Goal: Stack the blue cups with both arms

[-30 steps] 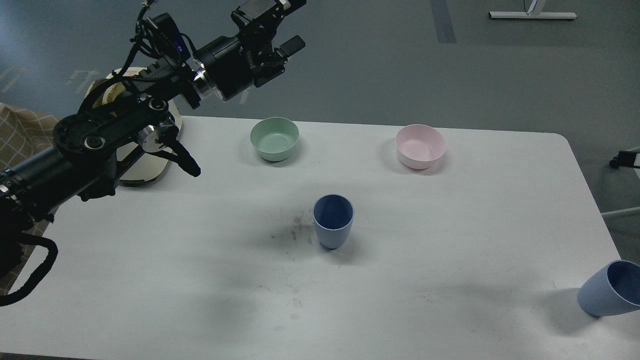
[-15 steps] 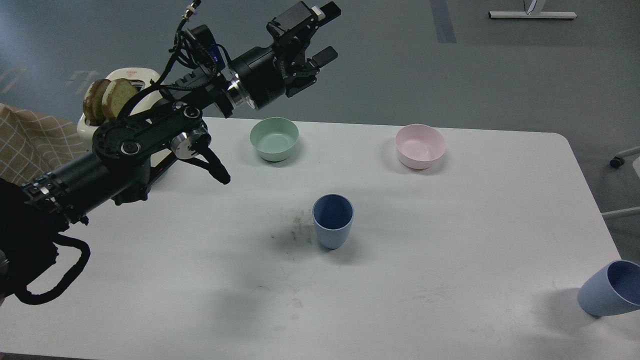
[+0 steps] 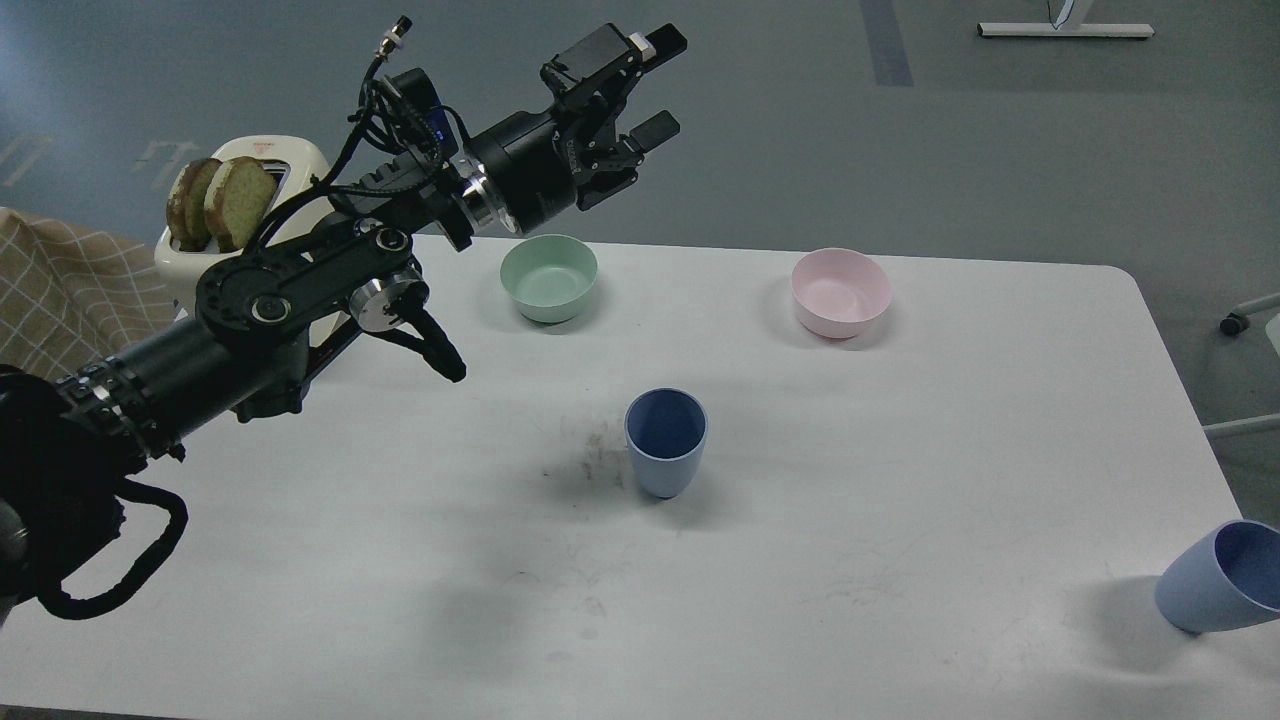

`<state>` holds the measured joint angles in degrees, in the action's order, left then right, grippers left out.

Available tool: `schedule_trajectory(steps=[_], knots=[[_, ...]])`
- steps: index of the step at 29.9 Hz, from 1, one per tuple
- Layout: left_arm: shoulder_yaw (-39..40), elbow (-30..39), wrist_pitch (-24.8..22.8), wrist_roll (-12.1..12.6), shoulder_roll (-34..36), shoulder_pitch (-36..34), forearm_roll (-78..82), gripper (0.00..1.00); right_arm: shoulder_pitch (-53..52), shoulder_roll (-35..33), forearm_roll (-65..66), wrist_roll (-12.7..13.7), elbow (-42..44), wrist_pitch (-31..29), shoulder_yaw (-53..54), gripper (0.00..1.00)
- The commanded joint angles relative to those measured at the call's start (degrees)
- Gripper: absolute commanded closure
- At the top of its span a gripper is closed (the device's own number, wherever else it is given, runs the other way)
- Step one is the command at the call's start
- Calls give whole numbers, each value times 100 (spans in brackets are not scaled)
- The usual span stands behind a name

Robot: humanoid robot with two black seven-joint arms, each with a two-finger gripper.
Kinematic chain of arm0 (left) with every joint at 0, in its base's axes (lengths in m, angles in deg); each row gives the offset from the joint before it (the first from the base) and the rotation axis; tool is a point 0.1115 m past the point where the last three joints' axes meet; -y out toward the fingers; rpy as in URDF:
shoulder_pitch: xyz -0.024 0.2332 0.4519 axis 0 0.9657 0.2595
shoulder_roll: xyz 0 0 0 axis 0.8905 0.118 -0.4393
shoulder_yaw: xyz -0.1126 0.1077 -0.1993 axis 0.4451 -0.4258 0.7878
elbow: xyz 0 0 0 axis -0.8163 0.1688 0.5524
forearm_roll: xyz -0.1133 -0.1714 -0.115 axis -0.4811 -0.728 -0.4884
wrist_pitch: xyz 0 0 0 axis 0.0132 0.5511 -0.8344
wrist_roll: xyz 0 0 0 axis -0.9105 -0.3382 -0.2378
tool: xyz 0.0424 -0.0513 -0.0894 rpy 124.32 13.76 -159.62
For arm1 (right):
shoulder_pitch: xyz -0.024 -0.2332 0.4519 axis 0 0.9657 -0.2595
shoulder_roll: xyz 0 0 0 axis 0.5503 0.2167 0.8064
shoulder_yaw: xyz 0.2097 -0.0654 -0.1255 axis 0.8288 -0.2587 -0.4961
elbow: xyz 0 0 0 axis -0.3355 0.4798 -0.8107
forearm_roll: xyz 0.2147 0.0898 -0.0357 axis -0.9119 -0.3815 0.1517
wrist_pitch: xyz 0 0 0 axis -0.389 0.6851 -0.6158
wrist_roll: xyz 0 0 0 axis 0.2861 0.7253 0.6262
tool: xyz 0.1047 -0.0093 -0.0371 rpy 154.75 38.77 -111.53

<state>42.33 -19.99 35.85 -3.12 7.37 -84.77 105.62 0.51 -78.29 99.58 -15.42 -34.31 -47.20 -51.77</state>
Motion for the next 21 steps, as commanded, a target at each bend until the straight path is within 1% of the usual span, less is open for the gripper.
schedule_trajectory(steps=[1,7,8,12,16,18,21], knots=[[0,-39,0,0,4,14,0,2,108,157,5,0,40,1,-20,2],[8,-48,0,0,4,23,0,2,187,342,22,0,225,1,-29,3],[26,-57,0,0,12,23,0,2,213,403,13,0,286,1,-29,6],[70,-83,0,0,12,23,0,2,275,561,13,0,427,89,-29,12],[70,-83,0,0,21,32,0,2,416,711,22,0,515,124,-29,24],[70,-83,-9,0,47,32,0,2,468,755,22,0,550,124,-29,26],[79,-83,-9,0,65,32,0,2,521,834,13,0,647,124,-29,32]])
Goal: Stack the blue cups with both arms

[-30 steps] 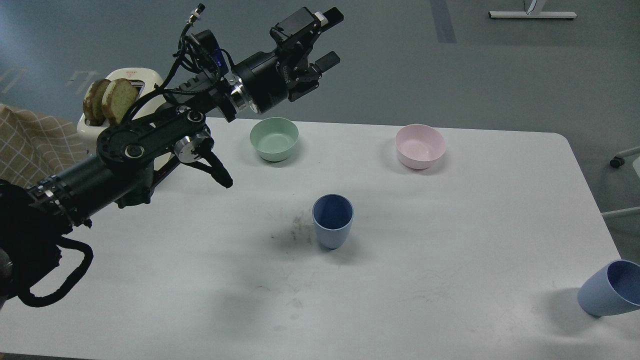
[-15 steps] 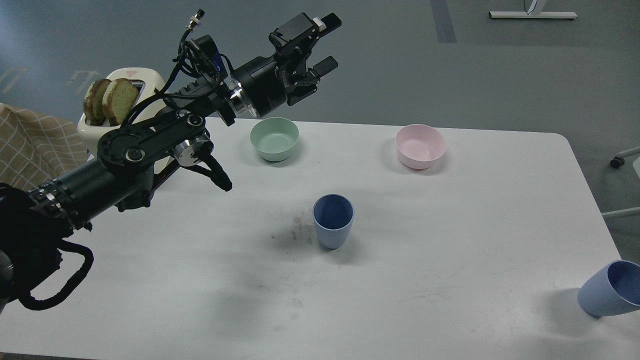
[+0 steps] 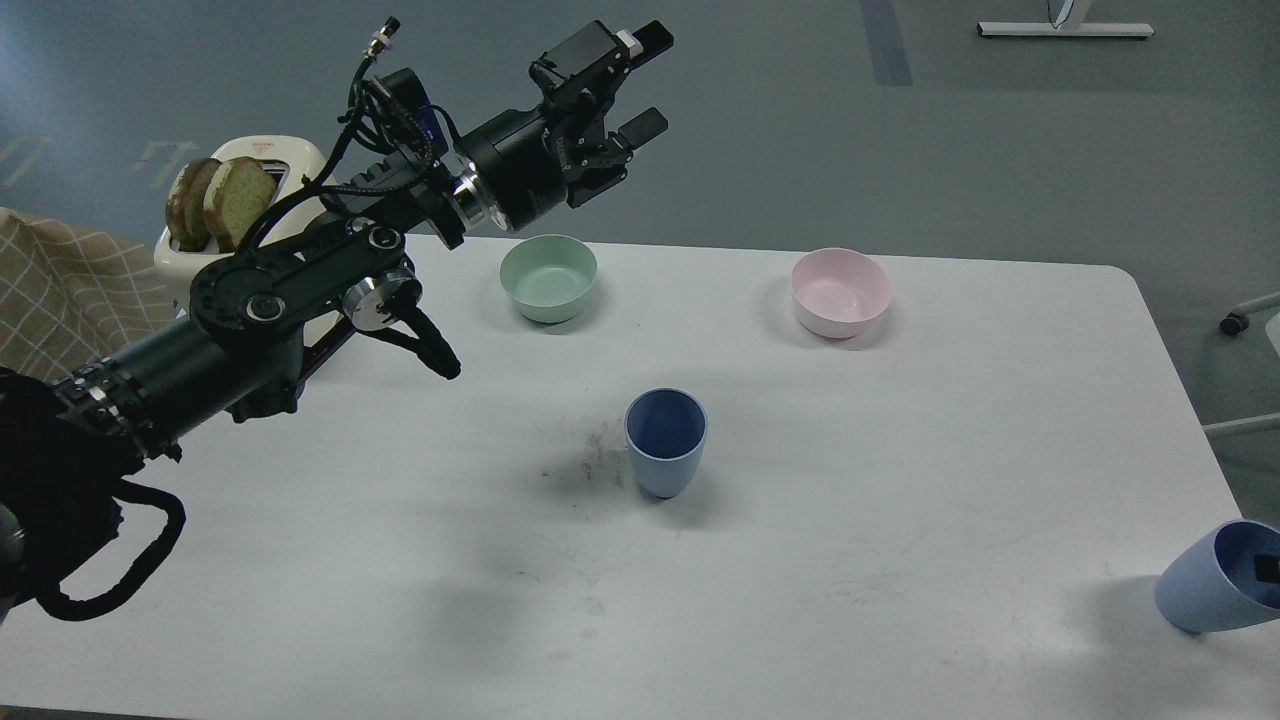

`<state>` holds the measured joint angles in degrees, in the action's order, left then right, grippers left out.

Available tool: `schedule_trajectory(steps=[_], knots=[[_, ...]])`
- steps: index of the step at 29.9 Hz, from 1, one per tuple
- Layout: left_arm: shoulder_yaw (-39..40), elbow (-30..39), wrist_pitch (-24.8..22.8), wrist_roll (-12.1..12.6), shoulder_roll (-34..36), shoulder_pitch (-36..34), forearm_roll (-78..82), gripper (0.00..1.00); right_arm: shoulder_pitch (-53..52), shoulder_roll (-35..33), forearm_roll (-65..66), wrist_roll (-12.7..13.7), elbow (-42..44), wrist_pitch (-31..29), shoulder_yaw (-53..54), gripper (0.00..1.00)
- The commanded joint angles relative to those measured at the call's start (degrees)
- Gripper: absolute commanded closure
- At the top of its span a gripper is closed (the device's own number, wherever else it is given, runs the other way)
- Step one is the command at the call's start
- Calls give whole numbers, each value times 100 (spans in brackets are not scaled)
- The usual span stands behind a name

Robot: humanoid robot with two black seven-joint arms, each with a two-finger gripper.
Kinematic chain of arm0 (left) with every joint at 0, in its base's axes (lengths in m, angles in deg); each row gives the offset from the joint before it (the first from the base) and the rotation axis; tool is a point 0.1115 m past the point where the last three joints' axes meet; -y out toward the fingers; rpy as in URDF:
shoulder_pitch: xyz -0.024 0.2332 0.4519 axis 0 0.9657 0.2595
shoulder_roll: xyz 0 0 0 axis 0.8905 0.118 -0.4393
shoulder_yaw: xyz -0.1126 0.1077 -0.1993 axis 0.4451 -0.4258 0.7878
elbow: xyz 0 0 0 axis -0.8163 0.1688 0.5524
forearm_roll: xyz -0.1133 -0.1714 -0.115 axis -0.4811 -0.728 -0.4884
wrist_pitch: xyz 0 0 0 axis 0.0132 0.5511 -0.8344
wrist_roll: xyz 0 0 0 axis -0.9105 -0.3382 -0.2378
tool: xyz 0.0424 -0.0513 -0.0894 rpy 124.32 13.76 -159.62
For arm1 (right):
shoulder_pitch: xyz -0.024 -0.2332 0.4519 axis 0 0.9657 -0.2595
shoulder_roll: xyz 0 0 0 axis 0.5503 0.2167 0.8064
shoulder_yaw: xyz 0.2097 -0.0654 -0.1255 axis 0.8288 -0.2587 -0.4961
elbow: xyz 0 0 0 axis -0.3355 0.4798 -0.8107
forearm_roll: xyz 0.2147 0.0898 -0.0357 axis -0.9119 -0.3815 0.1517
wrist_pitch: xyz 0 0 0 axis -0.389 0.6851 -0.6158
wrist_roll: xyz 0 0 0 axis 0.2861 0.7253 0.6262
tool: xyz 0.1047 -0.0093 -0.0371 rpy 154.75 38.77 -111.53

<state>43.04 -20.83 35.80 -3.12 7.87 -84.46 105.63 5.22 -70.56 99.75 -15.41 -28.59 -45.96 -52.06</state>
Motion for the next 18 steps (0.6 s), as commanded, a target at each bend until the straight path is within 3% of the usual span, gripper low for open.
schedule_trajectory(steps=[1,5,10,18], knots=[[8,0,-3,0,15,0,0,2,76,69,-4,-1,84,0,1,35],[17,0,-3,0,15,88,0,2,112,104,-4,-1,93,0,1,69],[25,0,-12,0,24,106,0,2,164,104,-4,-1,76,0,9,96],[43,0,-29,0,24,123,0,2,173,34,-4,-1,14,18,36,100]])
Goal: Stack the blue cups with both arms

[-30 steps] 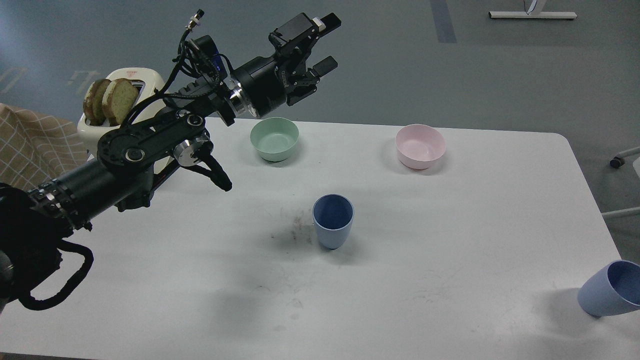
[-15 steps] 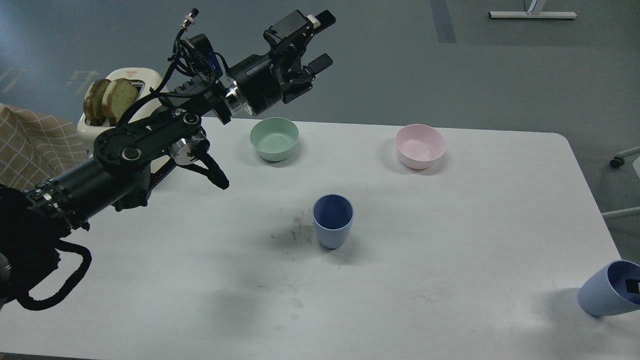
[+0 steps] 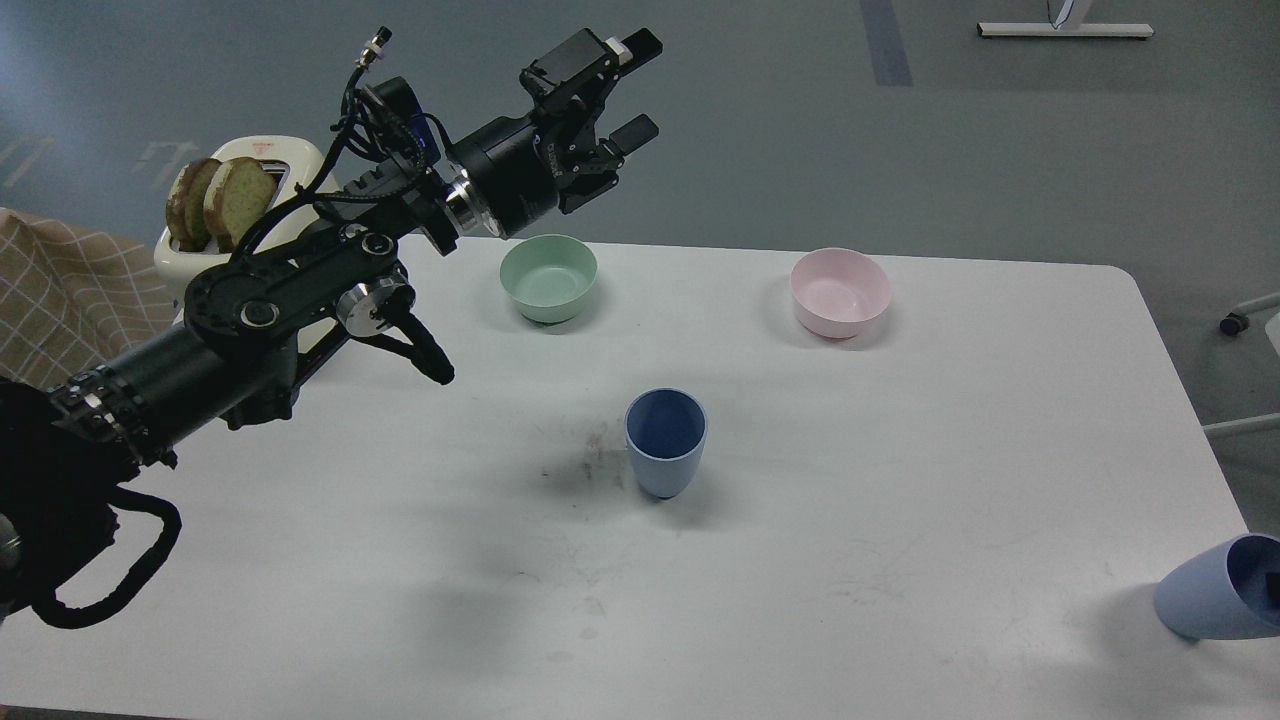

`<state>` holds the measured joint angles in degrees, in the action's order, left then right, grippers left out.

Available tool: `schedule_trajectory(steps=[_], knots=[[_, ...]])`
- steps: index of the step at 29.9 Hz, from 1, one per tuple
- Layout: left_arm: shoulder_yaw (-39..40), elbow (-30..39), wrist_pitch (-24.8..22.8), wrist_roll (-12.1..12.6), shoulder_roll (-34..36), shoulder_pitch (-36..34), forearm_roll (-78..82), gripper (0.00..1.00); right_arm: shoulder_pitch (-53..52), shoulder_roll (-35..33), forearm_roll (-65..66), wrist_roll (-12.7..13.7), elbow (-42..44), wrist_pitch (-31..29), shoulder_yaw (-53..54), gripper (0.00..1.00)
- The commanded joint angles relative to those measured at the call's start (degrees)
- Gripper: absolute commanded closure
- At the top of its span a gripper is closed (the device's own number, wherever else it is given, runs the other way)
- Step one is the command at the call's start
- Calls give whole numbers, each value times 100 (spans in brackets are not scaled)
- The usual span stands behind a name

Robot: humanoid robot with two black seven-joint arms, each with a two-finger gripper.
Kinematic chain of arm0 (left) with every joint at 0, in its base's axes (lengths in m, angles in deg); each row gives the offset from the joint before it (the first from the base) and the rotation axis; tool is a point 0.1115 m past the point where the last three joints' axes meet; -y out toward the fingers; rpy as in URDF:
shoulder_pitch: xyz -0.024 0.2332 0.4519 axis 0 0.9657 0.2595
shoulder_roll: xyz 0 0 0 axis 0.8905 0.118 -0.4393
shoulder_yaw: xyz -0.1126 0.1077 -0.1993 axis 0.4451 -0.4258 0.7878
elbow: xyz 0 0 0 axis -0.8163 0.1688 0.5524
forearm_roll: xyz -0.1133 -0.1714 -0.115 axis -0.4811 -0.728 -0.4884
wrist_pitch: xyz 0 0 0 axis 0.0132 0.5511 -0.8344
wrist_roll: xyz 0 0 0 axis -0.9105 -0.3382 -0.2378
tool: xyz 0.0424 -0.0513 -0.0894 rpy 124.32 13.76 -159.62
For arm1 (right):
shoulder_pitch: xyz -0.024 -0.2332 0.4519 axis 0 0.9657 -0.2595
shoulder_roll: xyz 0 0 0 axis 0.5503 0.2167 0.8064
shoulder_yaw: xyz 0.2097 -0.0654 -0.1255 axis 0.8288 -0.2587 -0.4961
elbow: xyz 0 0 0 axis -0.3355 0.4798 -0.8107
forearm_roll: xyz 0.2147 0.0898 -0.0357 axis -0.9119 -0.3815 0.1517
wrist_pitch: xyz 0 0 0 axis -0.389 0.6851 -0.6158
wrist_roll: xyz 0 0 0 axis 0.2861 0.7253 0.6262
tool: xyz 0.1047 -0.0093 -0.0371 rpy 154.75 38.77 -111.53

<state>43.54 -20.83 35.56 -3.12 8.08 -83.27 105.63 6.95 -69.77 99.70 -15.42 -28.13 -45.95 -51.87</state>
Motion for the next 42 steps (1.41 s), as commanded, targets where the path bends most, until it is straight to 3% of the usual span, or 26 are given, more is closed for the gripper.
schedule_trajectory(steps=[1,10,15,17,27,37,42], knots=[[1,0,-6,0,2,4,0,2,0,-62,1,0,-67,43,42,100],[1,0,-15,0,29,-13,0,2,-334,-783,45,0,-1122,-10,684,100],[1,0,-15,0,11,4,0,2,-1386,-810,1572,0,-1192,-132,737,100],[-7,0,-15,0,2,4,0,2,-1555,-713,1601,0,-1192,-211,737,100],[-16,-87,-15,0,-33,-13,0,2,-2574,570,1882,0,-612,-832,719,100],[-34,-131,-15,0,2,-13,0,2,-3295,2222,1777,0,134,-832,605,100],[-34,-166,-15,0,20,-13,8,2,-3954,3268,1339,0,486,-832,-27,100]])
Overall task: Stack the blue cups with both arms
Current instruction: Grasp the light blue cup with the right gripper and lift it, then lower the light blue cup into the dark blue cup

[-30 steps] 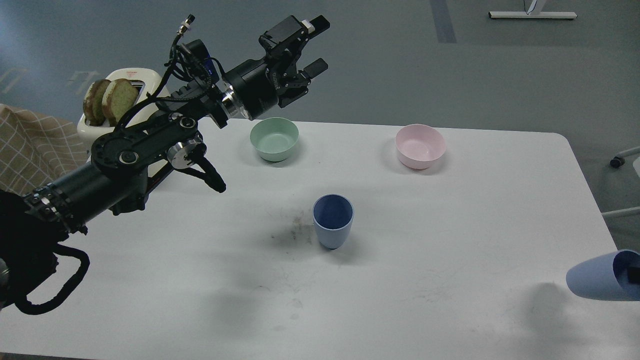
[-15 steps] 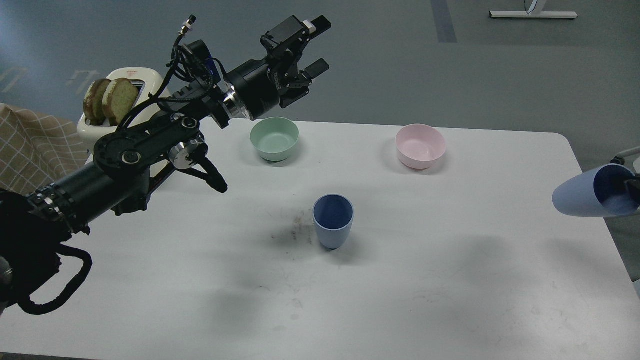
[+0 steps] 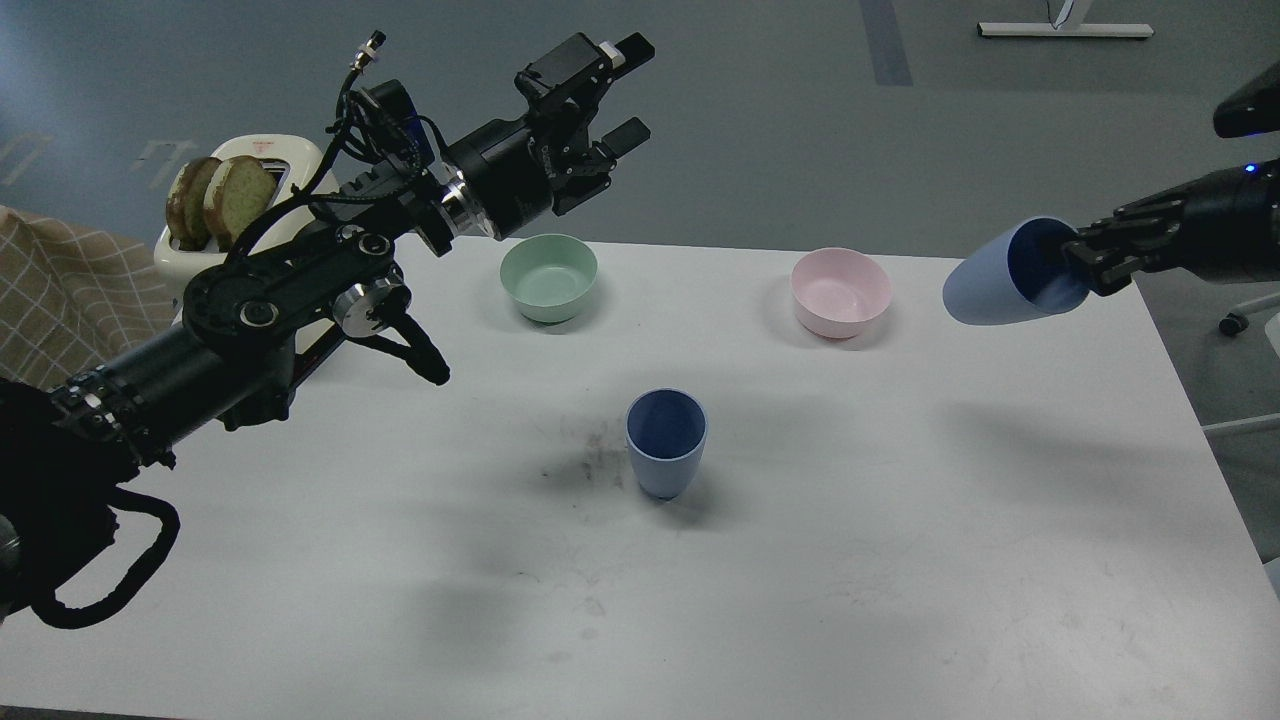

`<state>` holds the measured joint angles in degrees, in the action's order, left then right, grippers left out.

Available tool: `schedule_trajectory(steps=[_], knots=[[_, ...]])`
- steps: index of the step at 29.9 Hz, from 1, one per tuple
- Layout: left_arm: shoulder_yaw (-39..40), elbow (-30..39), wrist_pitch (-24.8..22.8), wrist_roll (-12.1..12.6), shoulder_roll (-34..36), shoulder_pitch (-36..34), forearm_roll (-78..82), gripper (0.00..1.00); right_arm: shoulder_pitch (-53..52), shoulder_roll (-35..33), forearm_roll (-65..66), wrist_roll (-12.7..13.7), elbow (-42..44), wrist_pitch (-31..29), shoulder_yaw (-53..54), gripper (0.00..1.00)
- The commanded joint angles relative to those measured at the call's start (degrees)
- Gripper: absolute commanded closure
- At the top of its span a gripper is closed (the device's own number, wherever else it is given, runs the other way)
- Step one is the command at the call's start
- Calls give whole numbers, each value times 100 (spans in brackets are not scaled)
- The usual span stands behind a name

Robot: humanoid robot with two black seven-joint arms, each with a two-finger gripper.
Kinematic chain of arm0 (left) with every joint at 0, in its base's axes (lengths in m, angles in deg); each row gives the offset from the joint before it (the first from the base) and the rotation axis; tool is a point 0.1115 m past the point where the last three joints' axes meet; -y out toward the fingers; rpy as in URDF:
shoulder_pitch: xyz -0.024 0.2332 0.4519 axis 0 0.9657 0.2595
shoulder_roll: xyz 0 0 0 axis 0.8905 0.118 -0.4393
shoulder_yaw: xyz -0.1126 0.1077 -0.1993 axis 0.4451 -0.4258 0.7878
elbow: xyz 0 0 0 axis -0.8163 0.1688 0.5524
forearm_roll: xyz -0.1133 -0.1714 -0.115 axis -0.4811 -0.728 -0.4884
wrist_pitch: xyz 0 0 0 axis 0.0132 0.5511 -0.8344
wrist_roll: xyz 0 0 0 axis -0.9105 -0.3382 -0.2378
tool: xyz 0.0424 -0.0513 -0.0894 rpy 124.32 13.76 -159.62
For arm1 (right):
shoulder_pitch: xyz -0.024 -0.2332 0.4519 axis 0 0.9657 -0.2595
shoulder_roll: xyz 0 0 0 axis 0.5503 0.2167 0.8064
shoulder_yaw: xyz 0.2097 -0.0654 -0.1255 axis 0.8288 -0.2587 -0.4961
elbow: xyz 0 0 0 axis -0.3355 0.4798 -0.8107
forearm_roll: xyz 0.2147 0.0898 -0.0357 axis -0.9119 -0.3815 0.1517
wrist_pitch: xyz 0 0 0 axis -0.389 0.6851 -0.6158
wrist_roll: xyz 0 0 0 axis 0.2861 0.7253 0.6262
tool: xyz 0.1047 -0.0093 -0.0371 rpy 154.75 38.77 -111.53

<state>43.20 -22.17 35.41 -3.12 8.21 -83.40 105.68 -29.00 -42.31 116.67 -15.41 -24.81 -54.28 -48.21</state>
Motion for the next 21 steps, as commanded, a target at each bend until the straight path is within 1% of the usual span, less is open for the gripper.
schedule_trajectory(steps=[1,4,8,10,16,21], knots=[[1,-32,0,0,7,0,3,2,-438,610,-534,-1,154,1,-489,100],[-8,-32,0,0,16,-9,3,2,-745,996,-1333,-1,102,1,-841,100],[-26,-32,0,0,34,0,3,2,-895,1217,-1669,-1,14,1,-921,100],[-35,-32,0,0,51,-9,3,2,-1009,1357,-1896,-1,-161,1,-947,100],[-52,-32,0,0,34,-35,3,2,-1396,1805,-2021,-1,-276,1,-1412,100],[-52,-32,0,0,34,-35,3,2,-1467,2193,-2021,-1,-277,1,-1703,100]])
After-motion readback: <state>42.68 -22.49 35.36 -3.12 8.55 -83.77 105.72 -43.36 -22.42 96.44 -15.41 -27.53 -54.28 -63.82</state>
